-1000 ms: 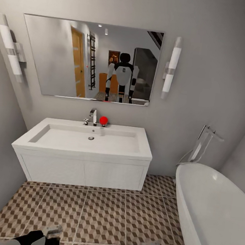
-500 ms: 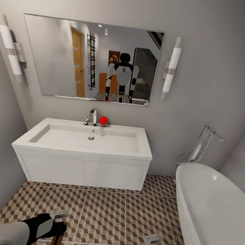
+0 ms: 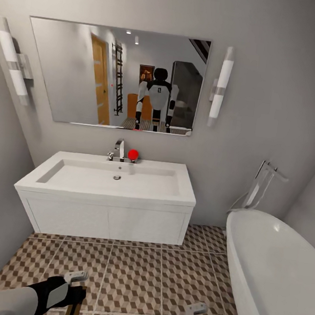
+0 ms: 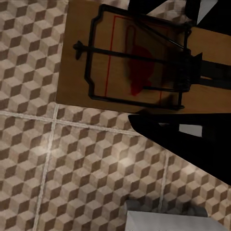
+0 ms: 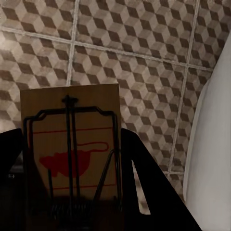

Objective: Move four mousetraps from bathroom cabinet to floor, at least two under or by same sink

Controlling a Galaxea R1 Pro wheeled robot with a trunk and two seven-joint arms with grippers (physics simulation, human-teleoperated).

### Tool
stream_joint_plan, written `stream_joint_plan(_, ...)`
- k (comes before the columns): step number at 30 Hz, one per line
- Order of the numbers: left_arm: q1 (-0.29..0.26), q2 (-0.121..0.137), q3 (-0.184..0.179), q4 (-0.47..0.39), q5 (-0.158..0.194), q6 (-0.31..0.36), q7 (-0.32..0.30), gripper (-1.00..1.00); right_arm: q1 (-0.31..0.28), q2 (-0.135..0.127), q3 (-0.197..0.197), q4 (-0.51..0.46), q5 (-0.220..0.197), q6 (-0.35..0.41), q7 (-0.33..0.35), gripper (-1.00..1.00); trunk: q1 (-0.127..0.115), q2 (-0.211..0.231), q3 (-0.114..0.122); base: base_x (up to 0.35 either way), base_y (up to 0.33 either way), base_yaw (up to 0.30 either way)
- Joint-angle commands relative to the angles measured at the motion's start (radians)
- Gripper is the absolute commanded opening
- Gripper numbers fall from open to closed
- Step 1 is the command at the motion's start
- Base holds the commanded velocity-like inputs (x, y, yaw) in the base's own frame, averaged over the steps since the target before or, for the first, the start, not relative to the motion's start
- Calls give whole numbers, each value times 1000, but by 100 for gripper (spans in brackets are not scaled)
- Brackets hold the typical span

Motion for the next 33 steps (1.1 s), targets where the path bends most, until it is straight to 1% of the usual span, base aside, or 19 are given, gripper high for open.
stream_joint_plan(1, -1, 3, -4, -4, 4, -7, 11, -100, 0, 2, 6, -1, 9, 2, -2, -100, 4, -9, -5, 0, 0, 0)
stream_joint_plan(3, -1, 8, -2, -3, 5, -11, 11, -100, 2, 4, 9, 0, 16, -28, -1, -100, 12, -23, -12, 0, 0, 0)
stream_joint_plan(6, -1, 8, -2, -4, 5, -12, 11, -100, 2, 3, 10, 2, 18, -37, 0, -100, 24, -44, -21, 0, 0, 0)
stream_joint_plan(22, -1, 8, -2, -3, 5, -12, 11, -100, 2, 3, 11, 5, 19, -40, 0, -100, 85, -156, -71, 0, 0, 0)
stream_joint_plan(33, -1, 3, -2, -5, 4, -12, 11, -100, 2, 0, 11, 4, 19, -40, 0, -100, 127, -233, -106, 0, 0, 0)
